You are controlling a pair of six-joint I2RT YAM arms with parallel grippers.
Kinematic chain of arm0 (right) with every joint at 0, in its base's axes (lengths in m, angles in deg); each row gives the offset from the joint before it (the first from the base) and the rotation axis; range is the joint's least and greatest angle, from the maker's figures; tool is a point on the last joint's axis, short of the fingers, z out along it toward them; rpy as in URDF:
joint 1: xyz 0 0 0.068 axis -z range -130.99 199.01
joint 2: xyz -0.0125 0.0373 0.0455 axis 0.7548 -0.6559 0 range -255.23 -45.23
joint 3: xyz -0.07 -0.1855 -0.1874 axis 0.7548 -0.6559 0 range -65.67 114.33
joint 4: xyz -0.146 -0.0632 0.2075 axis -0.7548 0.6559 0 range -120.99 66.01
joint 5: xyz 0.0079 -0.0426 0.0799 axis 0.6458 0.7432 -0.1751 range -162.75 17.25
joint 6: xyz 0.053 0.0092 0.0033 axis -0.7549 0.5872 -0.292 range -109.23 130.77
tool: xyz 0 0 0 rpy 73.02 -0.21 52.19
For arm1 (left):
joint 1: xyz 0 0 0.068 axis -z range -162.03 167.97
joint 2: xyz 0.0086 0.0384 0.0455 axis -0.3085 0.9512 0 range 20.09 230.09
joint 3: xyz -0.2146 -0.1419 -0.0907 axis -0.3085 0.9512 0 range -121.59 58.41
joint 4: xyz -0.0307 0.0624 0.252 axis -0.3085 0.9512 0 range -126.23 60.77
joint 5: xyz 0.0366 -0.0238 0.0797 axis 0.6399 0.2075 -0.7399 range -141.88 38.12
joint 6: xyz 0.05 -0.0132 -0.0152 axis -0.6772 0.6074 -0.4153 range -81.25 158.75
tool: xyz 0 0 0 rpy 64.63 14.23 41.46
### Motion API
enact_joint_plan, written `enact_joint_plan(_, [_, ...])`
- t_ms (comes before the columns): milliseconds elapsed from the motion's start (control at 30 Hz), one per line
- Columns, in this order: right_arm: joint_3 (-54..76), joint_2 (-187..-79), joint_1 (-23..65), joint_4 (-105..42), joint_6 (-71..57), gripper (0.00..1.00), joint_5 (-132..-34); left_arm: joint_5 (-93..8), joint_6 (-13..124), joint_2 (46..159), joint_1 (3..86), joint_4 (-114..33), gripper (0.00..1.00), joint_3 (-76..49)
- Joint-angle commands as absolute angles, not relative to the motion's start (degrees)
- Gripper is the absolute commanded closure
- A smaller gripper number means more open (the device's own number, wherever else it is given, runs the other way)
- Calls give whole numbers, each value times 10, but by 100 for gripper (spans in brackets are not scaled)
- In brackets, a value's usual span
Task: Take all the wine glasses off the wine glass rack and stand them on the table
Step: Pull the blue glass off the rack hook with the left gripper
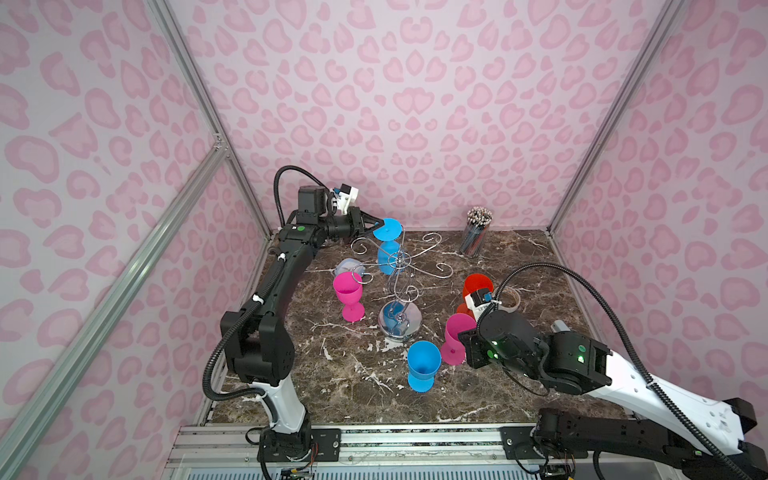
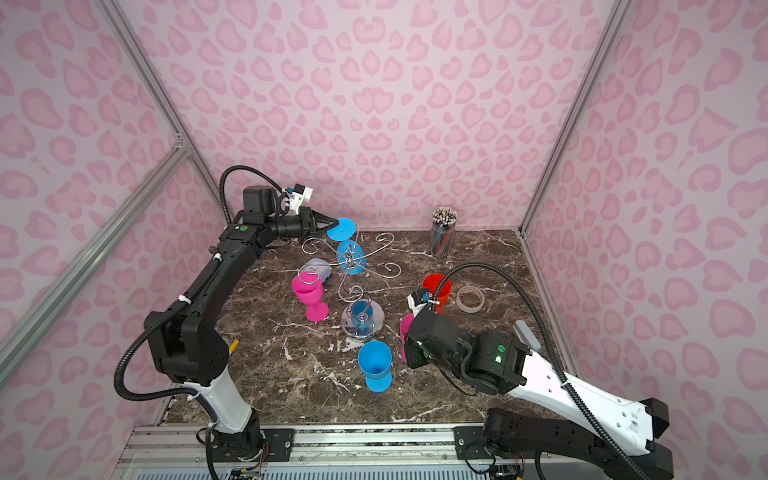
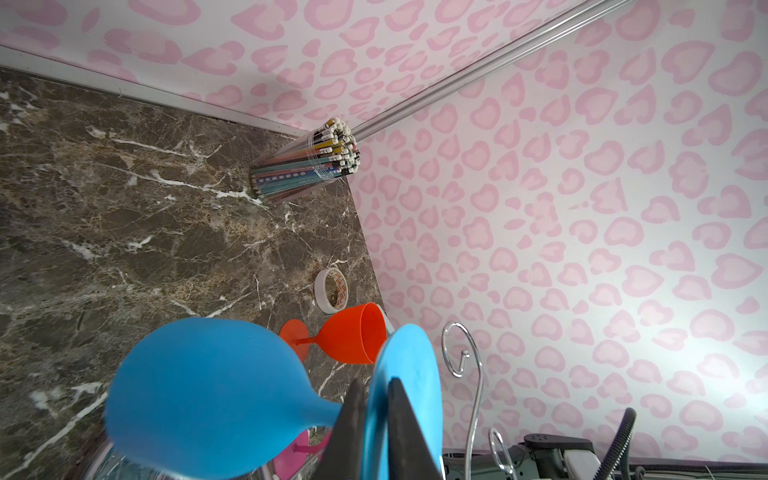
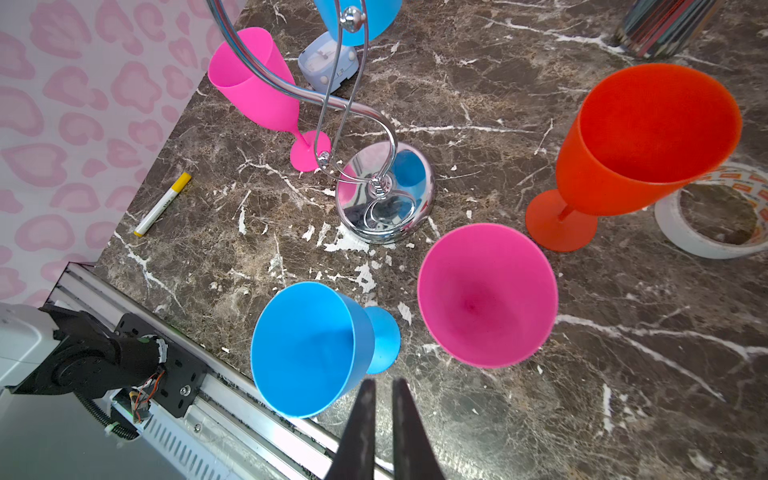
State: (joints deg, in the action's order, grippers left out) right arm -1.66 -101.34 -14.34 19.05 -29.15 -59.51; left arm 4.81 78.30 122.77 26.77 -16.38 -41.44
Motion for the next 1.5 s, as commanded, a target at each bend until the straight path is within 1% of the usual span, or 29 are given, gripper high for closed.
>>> enact_joint_plan(0, [-21, -1011, -144, 184, -296, 88, -596, 56, 780, 1220, 268, -168, 90, -414])
enact_joint_plan(133, [-27, -1005, -144, 187, -303, 88, -594, 54, 784, 1216, 267, -167, 96, -414])
enact_joint_plan(733, [-30, -1002, -144, 181, -305, 89, -593, 60, 830, 1184, 268, -193, 96, -411])
enact_joint_plan(967, [-33, -1004, -144, 180, -307, 89, -597, 72, 880, 1175, 268, -264, 96, -387])
enact_joint_plan(1467, [-33, -1002, -144, 181, -313, 90, -597, 51, 861, 1184, 269, -256, 96, -411])
